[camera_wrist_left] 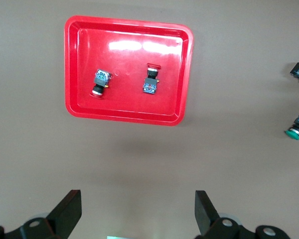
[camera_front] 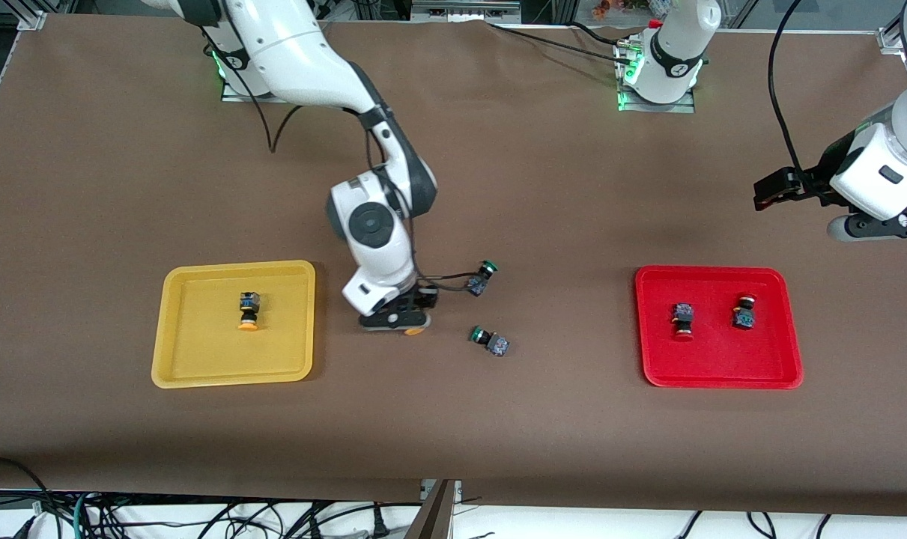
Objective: Place red and yellow buttons in trays
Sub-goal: 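Carry the yellow button to the yellow tray and open the right gripper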
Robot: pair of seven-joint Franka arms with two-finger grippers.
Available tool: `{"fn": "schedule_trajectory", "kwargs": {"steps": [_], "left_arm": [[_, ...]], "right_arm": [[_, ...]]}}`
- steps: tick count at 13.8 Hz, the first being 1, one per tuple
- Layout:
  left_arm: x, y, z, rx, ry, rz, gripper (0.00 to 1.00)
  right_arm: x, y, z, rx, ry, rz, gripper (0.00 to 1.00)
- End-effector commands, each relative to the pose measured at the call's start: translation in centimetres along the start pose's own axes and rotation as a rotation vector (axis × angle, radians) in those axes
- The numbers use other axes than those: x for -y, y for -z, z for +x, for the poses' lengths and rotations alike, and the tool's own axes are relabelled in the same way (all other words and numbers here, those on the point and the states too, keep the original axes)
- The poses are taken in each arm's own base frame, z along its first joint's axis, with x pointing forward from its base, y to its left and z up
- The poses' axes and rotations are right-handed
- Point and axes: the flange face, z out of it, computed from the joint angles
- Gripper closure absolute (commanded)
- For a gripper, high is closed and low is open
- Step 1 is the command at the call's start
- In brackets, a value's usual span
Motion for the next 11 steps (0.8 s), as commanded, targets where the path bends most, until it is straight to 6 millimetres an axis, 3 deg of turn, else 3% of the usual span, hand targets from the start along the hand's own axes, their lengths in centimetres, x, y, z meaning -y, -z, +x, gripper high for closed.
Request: {"fn": "schedule_trajectory", "kwargs": {"steps": [1, 3, 5, 7, 9, 11], "left_arm": [[1.2, -0.2, -0.3, 0.002, 0.027, -0.012, 0.0], [0.5, -0.6, 0.1, 0.008, 0.021, -0.011, 0.0], [0.2, -0.8, 0.3, 0.01, 0.013, -0.013, 0.0], [0.9, -0.3, 0.5, 0.0, 0.02, -0.018, 0.0], [1.2, -0.4, 0.7, 0.002, 0.025, -0.02, 0.0], [1.3, -0.5, 0.8, 0.003, 0.026, -0.026, 0.0]], "right_arm": [[-8.1, 5.0, 2.9, 0.081, 0.084, 0.014, 1.0], [-14.7, 5.4, 3.9, 0.147, 0.108, 0.005, 1.0], [-20.3, 3.9, 3.8, 0.193, 0.056, 0.007, 1.0], [-22.4, 2.1, 3.2, 0.229, -0.041, 0.079, 1.0], [-26.6, 1.1, 3.6, 0.238, -0.131, 0.132, 1.0], [-27.5, -0.6, 3.4, 0.251, -0.143, 0.123, 0.85]]}}
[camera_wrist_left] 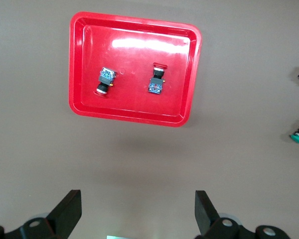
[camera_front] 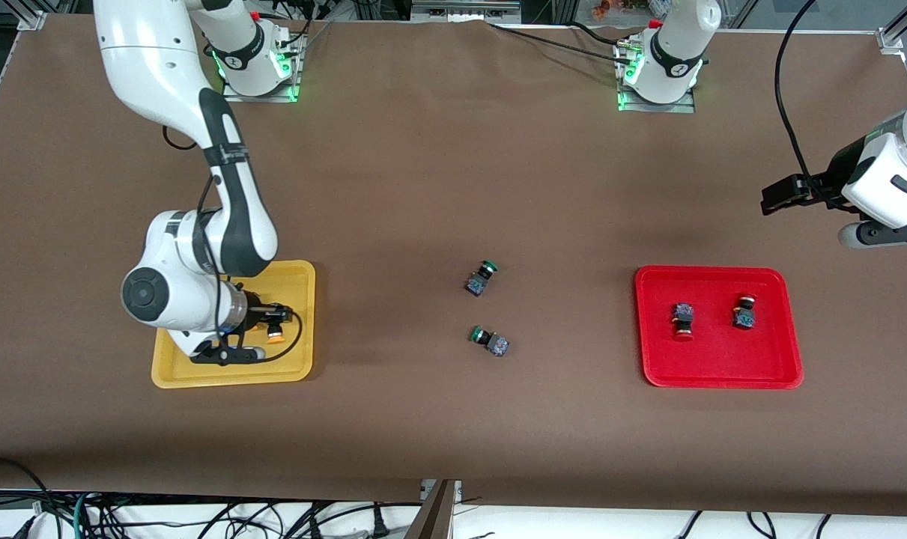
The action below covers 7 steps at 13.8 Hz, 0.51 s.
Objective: Place red and yellow buttons in trays
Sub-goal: 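Carry the yellow button to the yellow tray and open the right gripper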
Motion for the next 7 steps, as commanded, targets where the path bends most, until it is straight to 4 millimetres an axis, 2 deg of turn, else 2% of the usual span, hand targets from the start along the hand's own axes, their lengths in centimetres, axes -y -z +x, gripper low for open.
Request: {"fn": "schedule_trajectory", "kwargs": {"steps": [1, 2, 4, 5, 7], "left_arm": [[0.2, 0.0, 0.4, 0.0, 0.004, -0.026, 0.0], [0.2, 0.0, 0.5, 0.0, 0.006, -0.026, 0.0], [-0.2, 0.8, 0.7, -0.02, 0.0, -0.028, 0.0], [-0.2, 0.6, 0.9, -0.015, 0.001, -0.03, 0.0], [-0.3, 0.6, 0.9, -0.015, 0.0, -0.03, 0.0]], "right_arm": [[-1.2, -1.9, 0.3, 0.013, -0.02, 0.027, 0.61], [-1.6, -2.6, 0.4, 0.009, -0.026, 0.022, 0.37], [-1.6, -2.5, 0.5, 0.005, -0.04, 0.023, 0.17], [-1.5, -2.3, 0.6, 0.004, -0.04, 0.023, 0.03], [-0.5, -1.6, 0.5, -0.003, -0.026, 0.026, 0.01]]}}
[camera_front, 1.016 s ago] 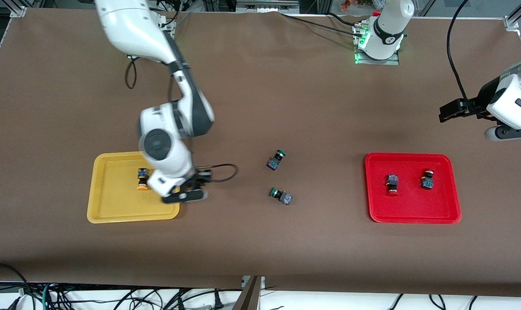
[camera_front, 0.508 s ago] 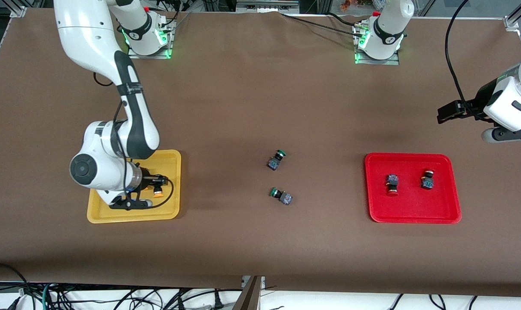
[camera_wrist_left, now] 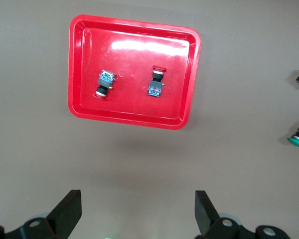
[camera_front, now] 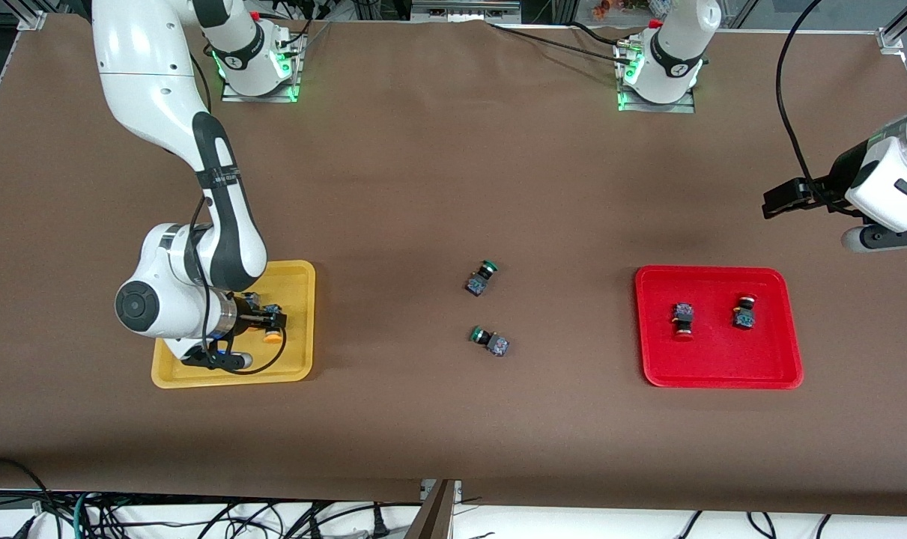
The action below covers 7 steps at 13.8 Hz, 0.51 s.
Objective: Place red and yellow buttons in trays
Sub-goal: 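Carry the yellow button to the yellow tray and open the right gripper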
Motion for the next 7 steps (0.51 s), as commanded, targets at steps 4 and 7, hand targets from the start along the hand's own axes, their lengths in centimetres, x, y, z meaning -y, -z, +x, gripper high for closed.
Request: {"fn": "schedule_trajectory", "kwargs": {"steps": [4, 7], "left_arm": [[-0.3, 0.5, 0.5, -0.007, -0.001, -0.022, 0.0], [-0.4, 0.5, 0.5, -0.007, -0.002, -0.022, 0.0]], "right_arm": [[2.1, 3.4, 0.2, -0.053, 0.033, 0.029, 0.0], [-2.4, 3.8, 1.2, -0.063, -0.035, 0.04, 0.0]]}}
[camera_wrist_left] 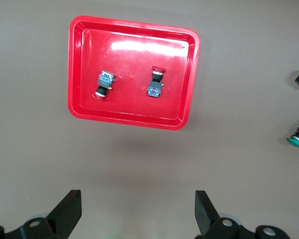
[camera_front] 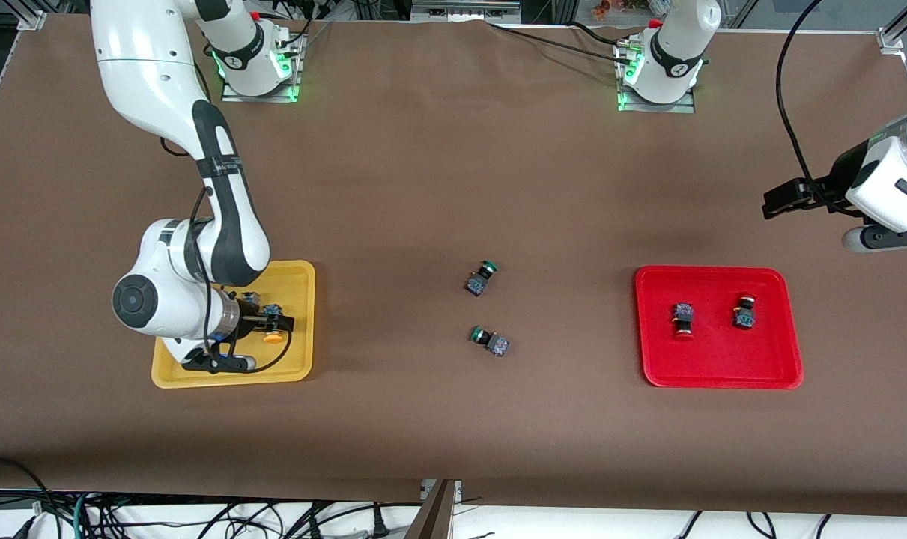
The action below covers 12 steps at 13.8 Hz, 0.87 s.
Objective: Place red and yellow buttons in trays
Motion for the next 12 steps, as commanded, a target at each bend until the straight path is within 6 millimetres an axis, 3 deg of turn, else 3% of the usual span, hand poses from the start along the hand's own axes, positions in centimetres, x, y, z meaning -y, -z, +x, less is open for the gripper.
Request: {"fn": "schedule_trajectory", "kwargs": {"steps": [1, 2, 4, 6, 9, 12], "left_arm": [[-0.3, 0.4, 0.6, -0.005, 0.0, -0.023, 0.0], [-0.3, 0.3, 0.5, -0.004, -0.001, -0.021, 0.0], [-0.3, 0.2, 0.6, -0.002, -0.001, -0.021, 0.0], [-0.3, 0.2, 0.6, -0.002, -0.001, -0.02, 0.0], [-0.2, 0.2, 0.7, -0.002, 0.001, -0.02, 0.0], [-0.1, 0.1, 0.7, -0.001, 0.002, -0.02, 0.0]], "right_arm": [[-4.2, 0.8, 0.7, -0.007, -0.041, 0.03, 0.0], [-2.9, 1.1, 0.6, -0.011, -0.019, 0.024, 0.0], [1.5, 4.9, -0.5, -0.055, 0.063, -0.021, 0.0], [3.3, 11.5, -2.7, -0.075, 0.068, -0.067, 0.0], [1.6, 22.7, -7.5, -0.069, 0.125, -0.117, 0.0], [-1.2, 29.0, -11.8, -0.06, 0.162, -0.067, 0.0]]}}
